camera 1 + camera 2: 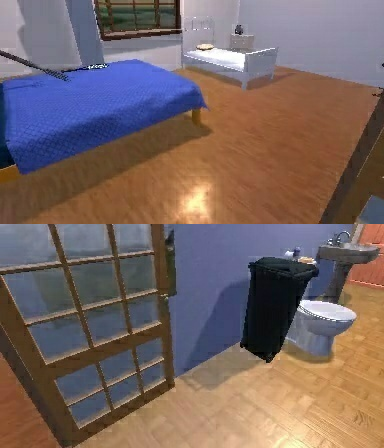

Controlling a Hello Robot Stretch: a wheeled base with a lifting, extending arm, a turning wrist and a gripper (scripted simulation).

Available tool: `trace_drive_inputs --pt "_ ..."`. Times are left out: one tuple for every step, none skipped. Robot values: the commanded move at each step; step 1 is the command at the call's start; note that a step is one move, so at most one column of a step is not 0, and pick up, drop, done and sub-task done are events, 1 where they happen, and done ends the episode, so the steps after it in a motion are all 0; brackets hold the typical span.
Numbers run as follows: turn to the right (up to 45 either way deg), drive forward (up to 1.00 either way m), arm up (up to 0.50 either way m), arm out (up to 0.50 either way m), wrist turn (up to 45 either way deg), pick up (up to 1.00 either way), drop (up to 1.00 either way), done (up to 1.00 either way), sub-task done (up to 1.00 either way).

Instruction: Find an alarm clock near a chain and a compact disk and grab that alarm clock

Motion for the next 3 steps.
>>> trace_drive_inputs --pt "21.0 0.00 0.00 0.00 0.0 0.00 0.00 0.00 0.00" --pt "0.0 1.00 0.00 0.00 0.0 0.00 0.00 0.00 0.00" --pt "3.0 0.00 0.00 0.00 0.0 0.00 0.00 0.00 0.00"
